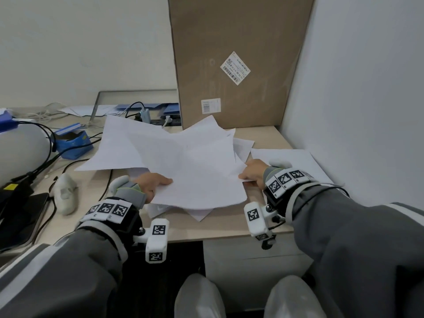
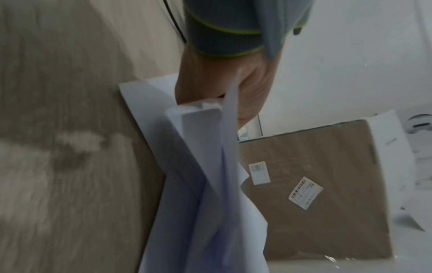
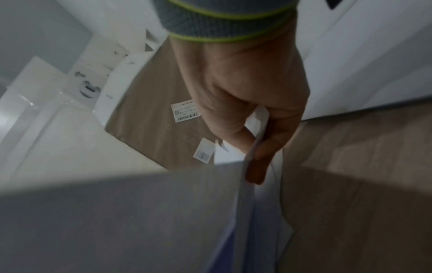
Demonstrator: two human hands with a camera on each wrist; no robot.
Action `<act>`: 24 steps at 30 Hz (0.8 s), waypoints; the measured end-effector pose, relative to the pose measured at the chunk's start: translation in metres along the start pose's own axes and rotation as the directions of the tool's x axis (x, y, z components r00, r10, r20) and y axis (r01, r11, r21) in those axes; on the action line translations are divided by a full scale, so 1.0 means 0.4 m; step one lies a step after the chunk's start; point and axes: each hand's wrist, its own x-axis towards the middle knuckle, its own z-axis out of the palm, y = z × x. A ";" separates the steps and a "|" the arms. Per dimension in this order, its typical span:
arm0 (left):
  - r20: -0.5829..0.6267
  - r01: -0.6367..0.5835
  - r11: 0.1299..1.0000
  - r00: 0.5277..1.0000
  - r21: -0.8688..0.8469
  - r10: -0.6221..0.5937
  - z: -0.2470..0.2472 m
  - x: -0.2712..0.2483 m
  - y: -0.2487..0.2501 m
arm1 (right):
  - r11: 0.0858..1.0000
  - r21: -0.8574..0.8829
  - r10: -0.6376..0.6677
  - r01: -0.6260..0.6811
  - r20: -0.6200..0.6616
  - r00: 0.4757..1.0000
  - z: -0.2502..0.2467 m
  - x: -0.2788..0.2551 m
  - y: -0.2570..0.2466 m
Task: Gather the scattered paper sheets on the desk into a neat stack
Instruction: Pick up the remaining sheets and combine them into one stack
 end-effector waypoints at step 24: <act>-0.092 -0.625 0.734 0.774 -0.266 0.626 -0.054 -0.033 0.143 | 0.785 0.479 -0.359 0.394 -0.168 0.918 -0.007 -0.037 -0.158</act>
